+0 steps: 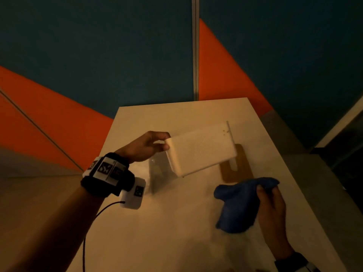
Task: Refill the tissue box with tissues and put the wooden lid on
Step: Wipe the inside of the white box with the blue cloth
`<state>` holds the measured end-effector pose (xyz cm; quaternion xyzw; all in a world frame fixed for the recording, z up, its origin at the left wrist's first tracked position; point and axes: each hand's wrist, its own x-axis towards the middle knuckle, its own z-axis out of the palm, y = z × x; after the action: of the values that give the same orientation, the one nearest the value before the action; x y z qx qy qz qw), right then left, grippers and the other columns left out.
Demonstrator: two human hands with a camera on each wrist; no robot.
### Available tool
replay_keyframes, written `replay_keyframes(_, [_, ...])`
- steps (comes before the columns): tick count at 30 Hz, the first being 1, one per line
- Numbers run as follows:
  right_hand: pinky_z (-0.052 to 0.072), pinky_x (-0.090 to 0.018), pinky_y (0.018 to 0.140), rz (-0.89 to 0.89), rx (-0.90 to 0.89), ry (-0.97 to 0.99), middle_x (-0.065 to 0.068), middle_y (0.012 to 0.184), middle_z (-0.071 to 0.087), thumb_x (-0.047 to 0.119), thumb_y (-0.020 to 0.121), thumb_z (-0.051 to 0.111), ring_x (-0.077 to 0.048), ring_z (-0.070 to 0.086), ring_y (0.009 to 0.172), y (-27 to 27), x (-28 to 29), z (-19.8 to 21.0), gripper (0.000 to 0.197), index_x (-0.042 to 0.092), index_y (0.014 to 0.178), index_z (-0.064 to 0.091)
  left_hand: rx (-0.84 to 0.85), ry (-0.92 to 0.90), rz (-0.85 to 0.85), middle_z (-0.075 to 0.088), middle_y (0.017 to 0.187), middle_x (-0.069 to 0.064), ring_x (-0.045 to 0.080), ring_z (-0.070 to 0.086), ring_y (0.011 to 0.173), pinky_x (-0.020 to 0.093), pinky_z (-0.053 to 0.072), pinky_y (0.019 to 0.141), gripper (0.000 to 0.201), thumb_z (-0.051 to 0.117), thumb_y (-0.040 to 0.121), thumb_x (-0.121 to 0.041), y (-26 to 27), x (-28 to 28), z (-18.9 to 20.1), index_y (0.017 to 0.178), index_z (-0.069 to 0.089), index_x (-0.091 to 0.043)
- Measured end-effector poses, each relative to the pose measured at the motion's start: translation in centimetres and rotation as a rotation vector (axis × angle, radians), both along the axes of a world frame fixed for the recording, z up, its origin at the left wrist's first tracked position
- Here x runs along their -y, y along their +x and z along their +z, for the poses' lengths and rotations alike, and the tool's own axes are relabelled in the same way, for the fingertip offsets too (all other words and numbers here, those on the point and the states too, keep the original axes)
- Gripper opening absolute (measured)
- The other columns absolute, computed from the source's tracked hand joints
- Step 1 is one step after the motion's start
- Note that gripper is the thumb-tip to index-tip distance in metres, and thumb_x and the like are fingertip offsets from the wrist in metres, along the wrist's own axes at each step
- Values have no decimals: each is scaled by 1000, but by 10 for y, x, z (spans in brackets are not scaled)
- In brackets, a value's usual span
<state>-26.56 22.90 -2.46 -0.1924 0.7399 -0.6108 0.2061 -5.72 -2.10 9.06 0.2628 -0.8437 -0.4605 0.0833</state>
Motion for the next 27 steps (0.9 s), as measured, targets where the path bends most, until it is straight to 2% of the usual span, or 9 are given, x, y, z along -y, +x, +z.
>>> replay_keyframes(3, [47, -30, 75, -80, -71, -212, 12, 81, 64, 18, 97, 52, 5, 60, 75, 9, 7, 36, 11, 13, 105, 57, -90, 70, 23, 68, 89, -19, 2, 60, 99, 25, 42, 96, 12, 57, 80, -29, 4, -8, -1, 80, 69, -30])
replay_keyframes(6, [41, -5, 57, -24, -330, -381, 14, 62, 61, 50, 91, 49, 11, 53, 59, 38, 20, 68, 24, 29, 84, 57, -112, 79, 29, 68, 91, -17, 2, 59, 98, 23, 42, 95, 14, 56, 77, -33, 4, -15, -1, 81, 69, -29])
replay_keyframes(10, [45, -7, 78, 291, -644, -410, 4, 92, 57, 44, 93, 47, -2, 55, 84, 85, 58, 65, 25, 26, 101, 63, -134, -58, 29, 67, 93, 1, -2, 57, 89, 14, 43, 86, 17, 52, 84, -14, -8, -28, -4, 89, 65, -4])
replay_keyframes(12, [51, -20, 77, 418, -757, -376, 0, 101, 64, 34, 92, 54, -12, 62, 89, 99, 77, 55, 27, 22, 112, 68, -149, -89, 17, 67, 86, -10, -5, 57, 80, 12, 44, 78, 13, 55, 85, -5, -13, -33, -6, 86, 63, -14])
replay_keyframes(15, [50, -27, 56, 450, -931, -214, -5, 77, 71, 30, 93, 53, -15, 64, 67, 99, 91, 39, 30, 18, 116, 69, -128, -142, 37, 62, 92, -24, -16, 56, 86, 2, 41, 78, 37, 55, 86, 4, -12, -34, -7, 92, 60, -32])
replay_keyframes(17, [45, -25, 51, 413, -965, -182, -3, 67, 68, 34, 96, 46, -14, 60, 58, 95, 93, 38, 33, 18, 110, 72, -112, -183, 48, 62, 99, -20, -21, 53, 93, -3, 37, 81, 31, 52, 90, 5, -9, -36, -6, 100, 64, -21])
replay_keyframes(21, [44, -22, 66, 187, -921, -248, -8, 79, 72, 33, 97, 42, -12, 58, 75, 84, 97, 55, 37, 12, 104, 72, -188, -159, 42, 60, 89, -1, 3, 55, 86, 11, 41, 79, 13, 52, 85, -12, -4, -40, -3, 84, 64, -14])
replay_keyframes(23, [41, -23, 87, 101, -873, -215, -15, 104, 71, 40, 97, 37, -16, 55, 99, 80, 100, 62, 46, 9, 116, 65, -207, -167, 57, 58, 87, 0, 4, 54, 82, 12, 41, 76, 13, 51, 83, -13, -4, -42, -2, 80, 63, -13])
replay_keyframes(27, [26, -38, 108, 209, -1017, -108, -11, 135, 57, 63, 91, 31, -25, 43, 126, 88, 99, 55, 63, 18, 132, 47, -220, -227, 84, 62, 94, 13, 15, 55, 90, 21, 45, 77, 19, 49, 84, -9, -10, -48, -5, 89, 65, 1])
